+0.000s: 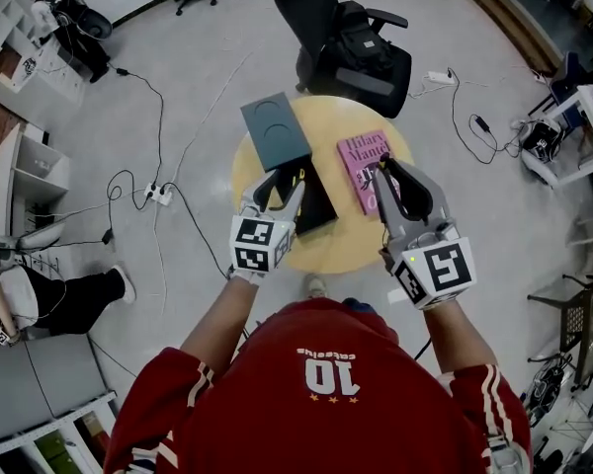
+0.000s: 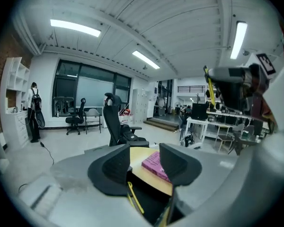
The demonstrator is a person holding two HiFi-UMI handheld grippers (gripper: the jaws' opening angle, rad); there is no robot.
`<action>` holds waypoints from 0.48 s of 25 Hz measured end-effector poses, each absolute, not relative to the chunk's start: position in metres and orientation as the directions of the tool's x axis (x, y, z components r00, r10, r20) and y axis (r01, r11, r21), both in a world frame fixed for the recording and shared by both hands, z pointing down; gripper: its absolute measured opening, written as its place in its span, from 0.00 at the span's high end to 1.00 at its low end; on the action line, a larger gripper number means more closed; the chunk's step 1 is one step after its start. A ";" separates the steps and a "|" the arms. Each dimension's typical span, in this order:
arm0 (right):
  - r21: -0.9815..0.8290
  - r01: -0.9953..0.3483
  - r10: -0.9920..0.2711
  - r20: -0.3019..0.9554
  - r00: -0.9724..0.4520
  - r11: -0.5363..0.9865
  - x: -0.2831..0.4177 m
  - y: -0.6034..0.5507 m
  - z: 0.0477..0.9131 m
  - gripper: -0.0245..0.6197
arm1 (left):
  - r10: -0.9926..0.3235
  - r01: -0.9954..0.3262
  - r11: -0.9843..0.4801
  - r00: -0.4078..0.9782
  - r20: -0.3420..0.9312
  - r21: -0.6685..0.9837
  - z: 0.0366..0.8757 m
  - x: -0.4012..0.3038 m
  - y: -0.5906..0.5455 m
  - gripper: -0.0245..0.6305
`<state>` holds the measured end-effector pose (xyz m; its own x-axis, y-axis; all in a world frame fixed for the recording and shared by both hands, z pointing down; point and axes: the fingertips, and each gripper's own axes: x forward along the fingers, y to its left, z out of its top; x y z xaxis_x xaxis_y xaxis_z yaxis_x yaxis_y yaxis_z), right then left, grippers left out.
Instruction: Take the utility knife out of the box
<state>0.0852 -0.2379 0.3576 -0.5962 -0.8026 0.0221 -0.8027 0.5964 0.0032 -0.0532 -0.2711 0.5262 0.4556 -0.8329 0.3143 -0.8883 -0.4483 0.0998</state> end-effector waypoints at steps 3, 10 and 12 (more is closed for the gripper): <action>-0.001 -0.802 -0.802 0.038 -0.597 0.597 0.086 -0.244 0.366 0.88 | -0.814 -0.897 -0.435 0.432 0.388 0.086 0.565 -0.048 -0.282 0.67; -0.018 -0.802 -0.799 0.072 -0.597 0.597 0.091 -0.259 0.383 0.88 | -0.747 -0.927 -0.332 0.372 0.552 0.176 0.652 -0.050 -0.308 0.67; -0.020 -0.803 -0.799 0.079 -0.596 0.596 0.093 -0.264 0.387 0.88 | -0.728 -0.934 -0.296 0.355 0.587 0.197 0.672 -0.051 -0.316 0.67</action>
<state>0.0927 -0.2642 0.3865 -0.5957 -0.7993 0.0789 -0.8026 0.5962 -0.0202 -0.0510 -0.3158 0.6725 0.3548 -0.7280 0.5866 -0.9345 -0.2964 0.1973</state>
